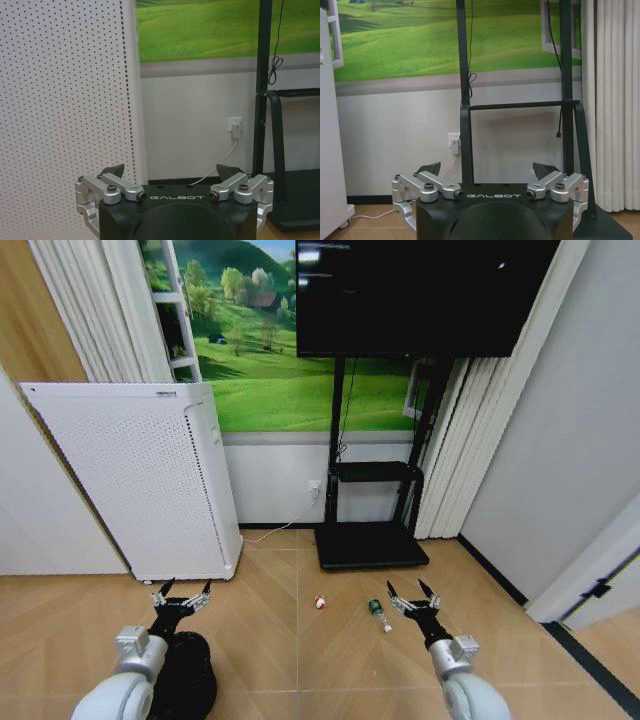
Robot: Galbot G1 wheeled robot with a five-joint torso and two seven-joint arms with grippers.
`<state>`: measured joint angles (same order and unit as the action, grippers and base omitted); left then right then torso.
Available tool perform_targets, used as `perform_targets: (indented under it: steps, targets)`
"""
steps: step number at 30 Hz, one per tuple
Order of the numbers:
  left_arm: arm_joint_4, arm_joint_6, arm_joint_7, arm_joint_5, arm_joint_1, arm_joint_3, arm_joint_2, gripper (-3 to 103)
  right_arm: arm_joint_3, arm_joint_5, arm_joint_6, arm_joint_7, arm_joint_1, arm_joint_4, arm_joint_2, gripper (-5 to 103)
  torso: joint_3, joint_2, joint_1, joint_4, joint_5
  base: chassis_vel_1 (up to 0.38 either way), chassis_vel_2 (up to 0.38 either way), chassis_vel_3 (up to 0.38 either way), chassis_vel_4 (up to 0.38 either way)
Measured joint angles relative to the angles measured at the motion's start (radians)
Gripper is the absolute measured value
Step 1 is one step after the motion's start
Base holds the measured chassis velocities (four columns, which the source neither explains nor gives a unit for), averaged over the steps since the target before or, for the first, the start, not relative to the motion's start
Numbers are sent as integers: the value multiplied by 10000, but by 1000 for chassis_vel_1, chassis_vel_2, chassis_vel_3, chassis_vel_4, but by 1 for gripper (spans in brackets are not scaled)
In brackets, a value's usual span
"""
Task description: Pick up the trash bin and place the garbage on the floor into it.
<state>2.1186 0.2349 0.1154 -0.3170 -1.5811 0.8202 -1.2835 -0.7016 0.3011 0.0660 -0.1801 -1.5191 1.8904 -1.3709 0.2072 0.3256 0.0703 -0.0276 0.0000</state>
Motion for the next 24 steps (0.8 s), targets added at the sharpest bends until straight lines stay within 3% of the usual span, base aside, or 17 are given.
perform_targets:
  steps: [24]
  targets:
    - [-355,-65,16,-93,179,16,-51,100,-40,-137,-129,465,-71,-16,-177,100,-647,-943,-294,0,0,0,0,0,0]
